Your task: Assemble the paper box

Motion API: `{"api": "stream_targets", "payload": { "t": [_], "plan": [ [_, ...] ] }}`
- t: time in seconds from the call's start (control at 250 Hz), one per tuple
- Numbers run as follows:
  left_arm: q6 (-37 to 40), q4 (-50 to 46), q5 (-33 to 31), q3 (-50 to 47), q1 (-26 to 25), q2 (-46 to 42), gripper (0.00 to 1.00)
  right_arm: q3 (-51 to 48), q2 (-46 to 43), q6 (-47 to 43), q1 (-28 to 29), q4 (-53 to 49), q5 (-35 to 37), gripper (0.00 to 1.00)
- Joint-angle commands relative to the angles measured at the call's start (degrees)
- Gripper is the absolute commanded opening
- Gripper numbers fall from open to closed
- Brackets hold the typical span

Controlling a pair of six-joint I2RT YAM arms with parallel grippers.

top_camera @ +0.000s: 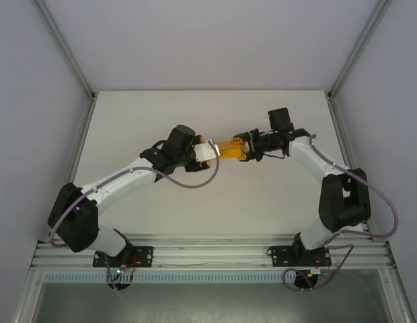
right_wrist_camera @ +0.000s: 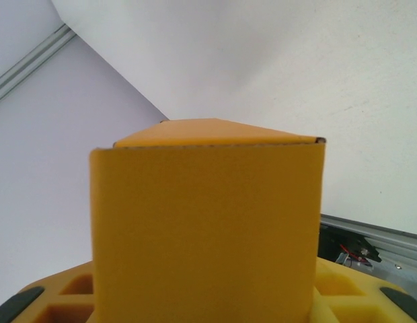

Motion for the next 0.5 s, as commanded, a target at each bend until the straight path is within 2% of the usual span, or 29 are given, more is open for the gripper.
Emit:
{"api": "stream_targets", "payload": {
  "t": [0.0, 0.092, 0.152, 0.256, 0.272, 0.288, 0.296, 0.392, 0.496],
  "plan": [
    [-0.2, 4.1, 2.8, 1.6, -0.3, 0.8, 0.57, -0.4, 0.3, 1.4, 1.2, 2.2, -4.4, 0.38],
    [-0.2, 3.5, 2.7, 2.1, -0.3, 1.0, 0.49, -0.1, 0.8, 1.0, 1.5, 2.4, -4.8, 0.42],
    [-0.2, 3.0, 1.9, 2.3, -0.4, 1.1, 0.45, 0.0, 0.9, 0.1, 1.5, 1.4, -4.7, 0.48],
    [0.9, 1.7, 1.2, 2.1, -0.4, 0.6, 0.39, 0.6, 0.7, -2.0, 1.4, -0.4, -3.0, 0.78],
    [1.0, 1.4, 1.1, 2.1, -0.3, 0.5, 0.39, 0.6, 0.6, -2.4, 1.4, -0.5, -2.6, 0.85],
    [1.3, 0.9, 1.2, 2.1, -0.3, 0.5, 0.39, 0.8, 0.5, -2.8, 1.3, -0.3, -2.0, 0.98],
    [1.4, 0.6, 1.3, 2.0, -0.3, 0.4, 0.39, 0.9, 0.4, -3.0, 1.3, -0.4, -1.7, 1.00],
    [2.8, -2.4, 1.5, 1.9, -0.1, 0.4, 0.35, 3.3, -0.9, -9.3, -1.0, -3.8, 3.5, 1.00],
    [3.5, -8.2, 3.0, 3.4, 0.5, 1.2, 0.34, 7.1, -4.1, -21.8, -6.0, -10.7, 18.1, 1.00]
  ]
}}
